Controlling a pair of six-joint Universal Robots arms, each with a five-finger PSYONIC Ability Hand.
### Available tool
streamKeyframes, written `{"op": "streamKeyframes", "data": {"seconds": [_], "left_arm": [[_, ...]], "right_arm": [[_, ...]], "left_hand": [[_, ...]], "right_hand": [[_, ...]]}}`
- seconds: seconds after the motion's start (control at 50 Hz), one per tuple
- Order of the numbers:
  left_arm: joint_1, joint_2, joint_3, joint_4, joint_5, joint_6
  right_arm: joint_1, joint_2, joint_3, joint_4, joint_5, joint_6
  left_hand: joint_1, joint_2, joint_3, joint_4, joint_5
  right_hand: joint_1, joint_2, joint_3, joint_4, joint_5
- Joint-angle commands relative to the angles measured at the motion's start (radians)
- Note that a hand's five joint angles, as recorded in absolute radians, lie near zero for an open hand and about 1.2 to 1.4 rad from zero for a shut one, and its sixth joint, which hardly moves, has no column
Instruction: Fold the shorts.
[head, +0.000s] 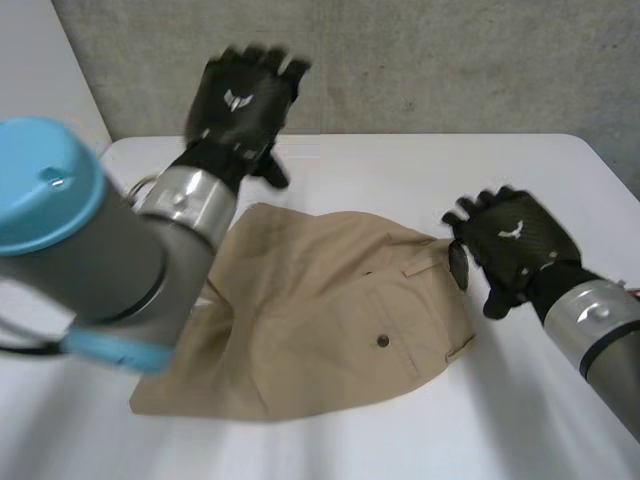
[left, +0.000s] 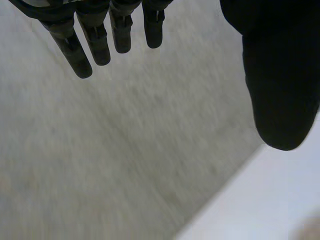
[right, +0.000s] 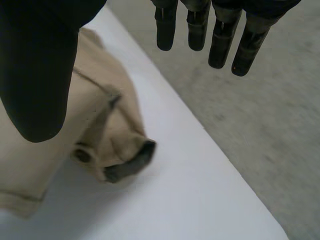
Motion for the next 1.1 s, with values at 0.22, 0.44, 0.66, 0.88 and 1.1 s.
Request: {"op": "streamKeyframes", "data": {"seconds": [0.22,0.44,0.66,0.88,1.1], "left_arm": [[0.048,0.289,-0.442,-0.388,-0.155,-0.189],[0.158,0.314,-0.519,-0.474,-0.143,-0.212],[0.175,0.357,-0.602,-0.474,-0.143,-0.210],[0.165,0.369,-0.651,-0.474,-0.142,-0.209],[0.116,0.369,-0.677,-0.469,-0.142,-0.207]], "right_arm": [[-0.050,0.106,0.045,0.176,-0.300,-0.152],[-0.041,0.270,0.000,0.097,-0.246,-0.226],[-0.041,0.359,-0.069,-0.015,-0.192,-0.212],[-0.039,0.434,-0.111,-0.070,-0.140,-0.213],[-0.038,0.473,-0.148,-0.143,-0.117,-0.212]], "left_hand": [[0.197,0.188,0.178,0.186,0.171],[0.141,0.132,0.122,0.130,0.115],[0.114,0.106,0.096,0.103,0.088],[0.114,0.106,0.096,0.103,0.088],[0.123,0.115,0.105,0.112,0.097]], "right_hand": [[0.319,0.290,0.280,0.286,0.270],[0.217,0.188,0.177,0.183,0.167],[0.249,0.219,0.209,0.215,0.199],[0.360,0.331,0.321,0.327,0.311],[0.994,0.965,0.955,0.960,0.944]]}}
